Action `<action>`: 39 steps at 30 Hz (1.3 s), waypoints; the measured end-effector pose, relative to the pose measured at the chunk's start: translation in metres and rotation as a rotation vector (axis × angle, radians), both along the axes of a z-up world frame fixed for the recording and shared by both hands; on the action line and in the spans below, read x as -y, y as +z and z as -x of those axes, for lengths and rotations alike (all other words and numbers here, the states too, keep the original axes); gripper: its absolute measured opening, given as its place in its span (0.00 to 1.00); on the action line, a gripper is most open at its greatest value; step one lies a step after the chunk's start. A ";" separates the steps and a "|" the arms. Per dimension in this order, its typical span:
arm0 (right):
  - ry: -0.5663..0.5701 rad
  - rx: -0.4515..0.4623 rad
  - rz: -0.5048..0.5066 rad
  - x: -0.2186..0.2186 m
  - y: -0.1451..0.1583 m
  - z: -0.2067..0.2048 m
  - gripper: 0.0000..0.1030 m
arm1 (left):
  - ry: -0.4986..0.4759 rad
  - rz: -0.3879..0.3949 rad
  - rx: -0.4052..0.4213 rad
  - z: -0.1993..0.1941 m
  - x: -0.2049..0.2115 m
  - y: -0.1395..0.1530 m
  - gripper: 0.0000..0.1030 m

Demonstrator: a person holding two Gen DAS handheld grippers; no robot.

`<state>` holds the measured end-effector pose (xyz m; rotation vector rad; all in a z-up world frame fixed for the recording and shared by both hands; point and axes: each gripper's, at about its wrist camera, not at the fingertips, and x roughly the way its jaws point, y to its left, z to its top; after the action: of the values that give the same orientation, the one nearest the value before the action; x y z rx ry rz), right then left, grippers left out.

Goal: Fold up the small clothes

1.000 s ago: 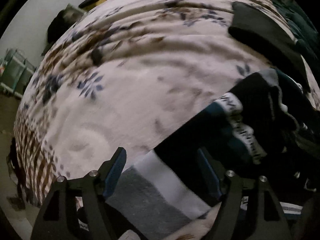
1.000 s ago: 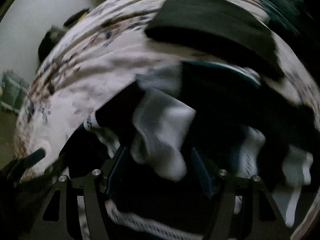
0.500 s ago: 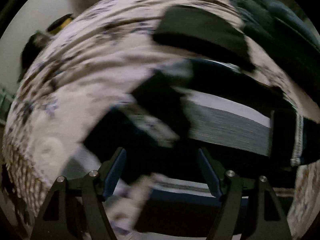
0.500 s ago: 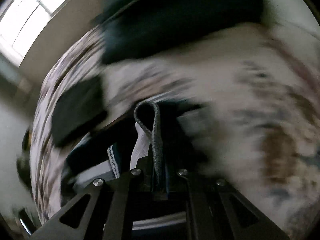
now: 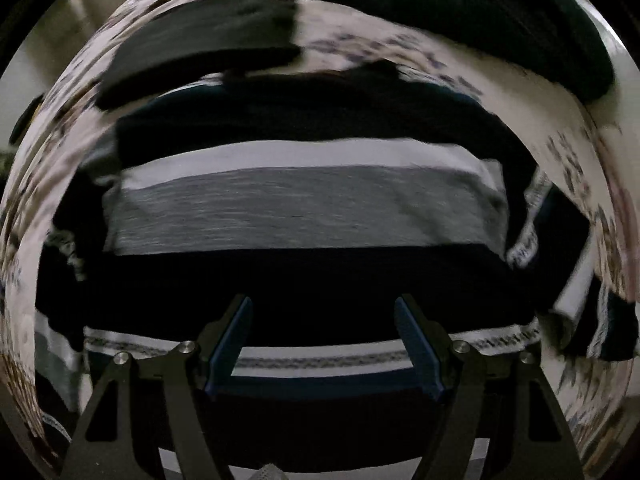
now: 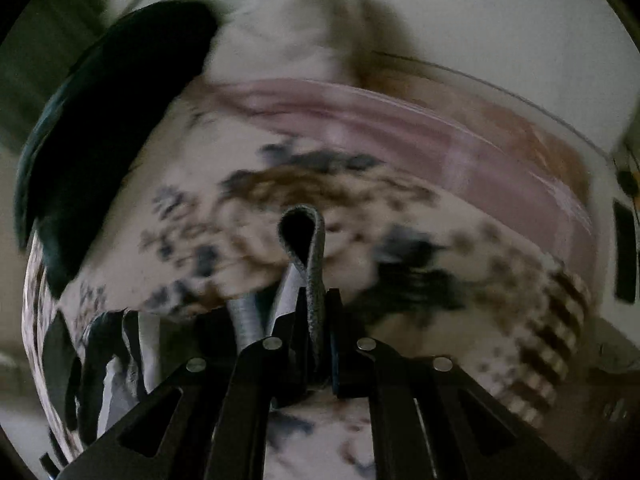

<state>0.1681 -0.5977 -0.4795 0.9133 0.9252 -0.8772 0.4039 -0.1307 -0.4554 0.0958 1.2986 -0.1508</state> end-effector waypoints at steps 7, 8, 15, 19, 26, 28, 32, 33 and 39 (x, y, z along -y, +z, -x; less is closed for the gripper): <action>-0.099 -0.024 0.024 0.036 -0.023 0.043 0.07 | -0.095 -0.026 -0.011 0.012 0.054 -0.008 0.70; -0.107 -0.027 0.030 0.041 -0.025 0.048 0.07 | -0.103 -0.029 -0.009 0.012 0.059 -0.009 0.70; -0.193 -0.044 0.044 0.060 -0.025 0.083 0.03 | -0.109 -0.048 -0.024 0.013 0.072 -0.020 0.70; -0.170 0.009 -0.060 0.070 -0.041 0.094 0.03 | -0.118 -0.066 -0.042 0.018 0.074 -0.030 0.70; -0.345 0.196 -0.224 0.056 -0.062 0.134 0.62 | -0.097 -0.086 -0.093 0.028 0.061 -0.048 0.70; -0.350 0.198 -0.287 0.051 -0.080 0.130 0.63 | -0.077 -0.065 -0.125 0.032 0.054 -0.058 0.70; -0.423 0.281 -0.388 0.044 -0.125 0.117 0.64 | -0.041 -0.021 -0.152 0.032 0.046 -0.074 0.79; -0.460 0.330 -0.348 0.042 -0.126 0.116 0.64 | -0.039 -0.019 -0.150 0.032 0.046 -0.075 0.81; -0.491 0.386 -0.251 0.048 -0.104 0.113 0.12 | -0.057 -0.045 -0.145 0.032 0.052 -0.082 0.90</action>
<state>0.0549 -0.6460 -0.5839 1.5073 0.4836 -0.9589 0.3723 -0.1831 -0.5377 0.1630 1.4448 -0.1797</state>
